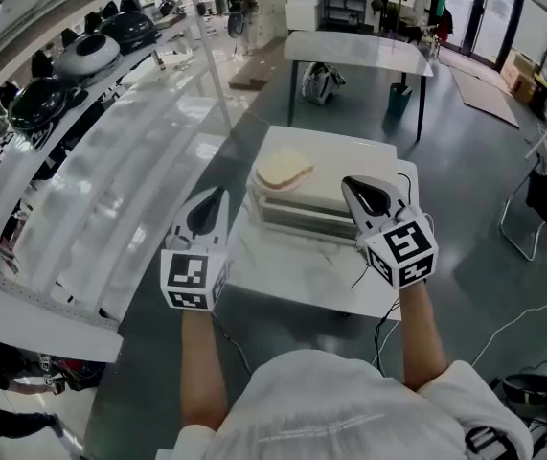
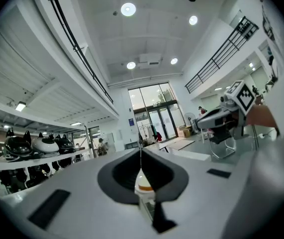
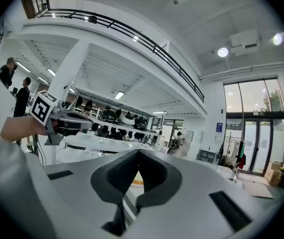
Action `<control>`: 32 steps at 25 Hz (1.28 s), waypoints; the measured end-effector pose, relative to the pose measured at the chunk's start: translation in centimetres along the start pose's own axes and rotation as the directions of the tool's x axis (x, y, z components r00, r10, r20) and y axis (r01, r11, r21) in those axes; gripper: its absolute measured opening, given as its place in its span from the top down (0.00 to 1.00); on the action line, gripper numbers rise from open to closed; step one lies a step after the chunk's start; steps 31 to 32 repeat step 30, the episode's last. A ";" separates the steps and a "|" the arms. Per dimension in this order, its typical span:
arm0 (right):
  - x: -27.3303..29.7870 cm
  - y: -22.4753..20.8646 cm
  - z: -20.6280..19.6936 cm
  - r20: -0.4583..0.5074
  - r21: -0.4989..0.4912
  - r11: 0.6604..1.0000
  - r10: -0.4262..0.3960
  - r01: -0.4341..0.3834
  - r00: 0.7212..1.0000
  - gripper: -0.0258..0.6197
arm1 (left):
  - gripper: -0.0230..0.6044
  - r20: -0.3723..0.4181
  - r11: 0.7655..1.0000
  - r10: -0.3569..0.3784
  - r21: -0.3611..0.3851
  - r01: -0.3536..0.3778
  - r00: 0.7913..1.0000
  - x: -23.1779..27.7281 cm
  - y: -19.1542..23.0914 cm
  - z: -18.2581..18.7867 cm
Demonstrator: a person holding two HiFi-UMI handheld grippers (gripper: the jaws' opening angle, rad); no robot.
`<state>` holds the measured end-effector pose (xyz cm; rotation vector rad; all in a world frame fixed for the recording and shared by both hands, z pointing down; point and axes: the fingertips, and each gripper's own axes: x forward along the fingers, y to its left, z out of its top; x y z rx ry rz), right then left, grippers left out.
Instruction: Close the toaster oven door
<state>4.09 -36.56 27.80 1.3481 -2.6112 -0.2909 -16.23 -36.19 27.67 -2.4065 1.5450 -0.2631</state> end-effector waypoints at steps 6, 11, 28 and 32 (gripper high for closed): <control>-0.1 0.6 0.3 -0.006 -0.024 0.999 0.021 -0.021 1.000 0.94 | 0.93 0.013 1.000 0.005 0.005 -0.005 1.000 -0.7 0.2 0.8; -0.6 0.9 0.4 -0.009 -0.031 0.999 0.032 -0.032 0.999 0.94 | 0.93 0.003 1.000 0.000 0.003 0.000 1.000 -1.0 -0.3 0.9; -1.2 0.9 -0.4 -0.023 -0.028 0.999 0.034 -0.034 0.999 0.94 | 0.93 -0.022 1.000 -0.007 -0.018 0.007 1.000 -1.3 -1.2 -0.1; -1.1 0.9 -0.4 -0.023 -0.027 0.999 0.032 -0.032 0.999 0.94 | 0.93 -0.024 1.000 -0.007 -0.019 0.007 1.000 -1.3 -1.1 -0.3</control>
